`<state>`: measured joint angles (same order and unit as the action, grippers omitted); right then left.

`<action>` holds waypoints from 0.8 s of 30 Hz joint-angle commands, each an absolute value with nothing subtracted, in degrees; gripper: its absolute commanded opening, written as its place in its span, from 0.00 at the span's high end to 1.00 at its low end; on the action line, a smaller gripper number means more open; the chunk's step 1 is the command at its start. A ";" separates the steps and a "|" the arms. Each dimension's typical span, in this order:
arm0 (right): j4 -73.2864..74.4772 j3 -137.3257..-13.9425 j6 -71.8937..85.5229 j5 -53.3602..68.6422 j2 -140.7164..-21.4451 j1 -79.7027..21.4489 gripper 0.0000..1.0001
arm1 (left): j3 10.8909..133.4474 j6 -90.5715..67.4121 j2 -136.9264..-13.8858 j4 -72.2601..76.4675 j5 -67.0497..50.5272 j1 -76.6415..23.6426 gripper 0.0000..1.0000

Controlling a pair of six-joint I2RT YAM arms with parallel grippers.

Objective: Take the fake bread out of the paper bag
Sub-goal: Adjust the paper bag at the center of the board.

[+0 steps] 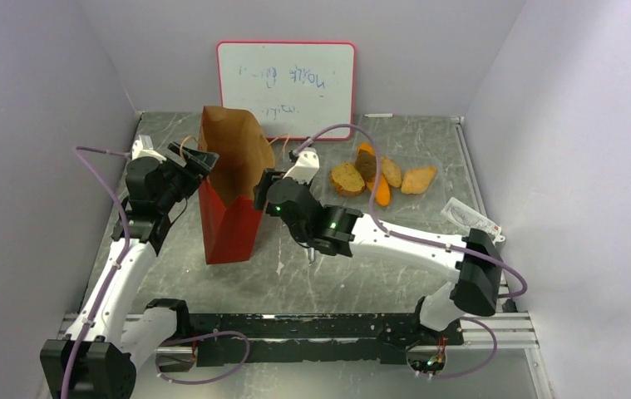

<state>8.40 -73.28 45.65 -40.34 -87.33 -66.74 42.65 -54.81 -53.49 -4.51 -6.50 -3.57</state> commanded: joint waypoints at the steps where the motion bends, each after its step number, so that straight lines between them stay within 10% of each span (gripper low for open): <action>1: 8.99 -75.42 46.06 -38.89 -89.80 -65.61 0.36 | 42.23 -54.14 -52.26 -2.91 -8.73 -2.40 0.27; 6: 5.95 -74.55 47.33 -34.12 -91.96 -61.84 0.41 | 41.83 -54.12 -51.87 -2.24 -9.53 -1.96 0.27; 13: 5.26 -76.51 47.03 -31.76 -94.40 -60.06 0.77 | 42.15 -54.52 -52.42 -2.16 -9.66 -1.29 0.26; 24: 0.91 -70.93 43.48 -33.58 -90.01 -61.53 0.86 | 44.63 -61.51 -56.55 -2.14 -15.01 0.60 0.22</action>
